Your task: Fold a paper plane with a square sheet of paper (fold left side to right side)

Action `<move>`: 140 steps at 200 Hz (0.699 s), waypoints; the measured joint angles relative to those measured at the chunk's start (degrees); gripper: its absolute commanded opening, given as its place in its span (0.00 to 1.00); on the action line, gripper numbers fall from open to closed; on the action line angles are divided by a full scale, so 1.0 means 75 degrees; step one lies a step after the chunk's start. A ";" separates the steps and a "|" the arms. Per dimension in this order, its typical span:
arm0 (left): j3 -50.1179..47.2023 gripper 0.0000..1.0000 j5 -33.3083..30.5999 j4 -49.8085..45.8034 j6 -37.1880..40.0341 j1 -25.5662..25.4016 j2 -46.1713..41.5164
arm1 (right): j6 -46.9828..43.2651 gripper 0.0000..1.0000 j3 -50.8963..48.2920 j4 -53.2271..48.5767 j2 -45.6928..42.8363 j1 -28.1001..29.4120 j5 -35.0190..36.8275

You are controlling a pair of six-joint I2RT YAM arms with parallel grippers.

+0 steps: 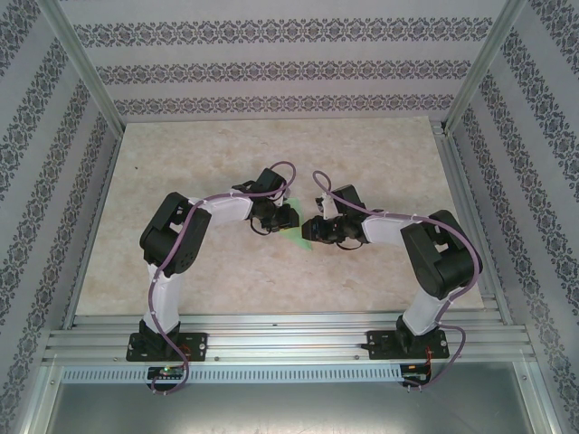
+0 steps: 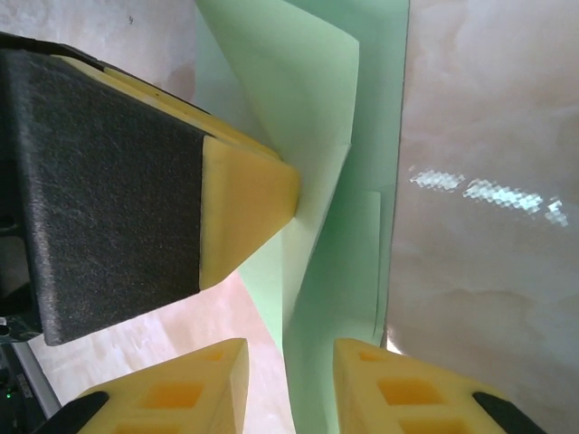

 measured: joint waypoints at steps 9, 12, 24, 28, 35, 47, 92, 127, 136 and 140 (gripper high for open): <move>0.0000 0.30 0.0000 0.0000 0.0000 0.0000 0.0000 | -0.0006 0.29 0.0003 0.0000 0.0032 0.0012 0.0003; 0.0000 0.30 0.0000 0.0000 0.0000 0.0000 0.0000 | -0.0006 0.29 0.0003 0.0000 0.0047 0.0012 0.0003; 0.0000 0.30 0.0000 0.0000 0.0000 0.0000 0.0000 | -0.0017 0.29 0.0003 -0.0009 0.0114 0.0047 0.0009; 0.0000 0.30 0.0000 0.0000 0.0000 0.0000 0.0000 | -0.0020 0.28 0.0003 -0.0012 0.0140 0.0064 0.0006; 0.0000 0.30 0.0000 0.0000 0.0000 0.0000 0.0000 | -0.0020 0.28 0.0003 -0.0009 0.0181 0.0093 0.0009; 0.0000 0.30 0.0000 0.0000 0.0000 0.0000 0.0000 | -0.0023 0.27 0.0003 -0.0012 0.0227 0.0137 0.0017; 0.0000 0.30 -0.0003 0.0000 0.0000 0.0000 0.0000 | -0.0082 0.21 0.0003 -0.0102 0.0254 0.0163 0.0216; 0.0000 0.30 -0.0026 0.0000 0.0000 -0.0003 0.0000 | -0.0187 0.14 0.0006 -0.0189 0.0254 0.0152 0.0344; 0.0000 0.30 -0.0026 0.0000 0.0000 -0.0003 0.0000 | -0.0213 0.12 0.0006 -0.0189 0.0262 0.0140 0.0344; 0.0000 0.30 -0.0026 0.0000 0.0000 -0.0003 0.0000 | -0.0221 0.11 0.0006 -0.0184 0.0268 0.0137 0.0344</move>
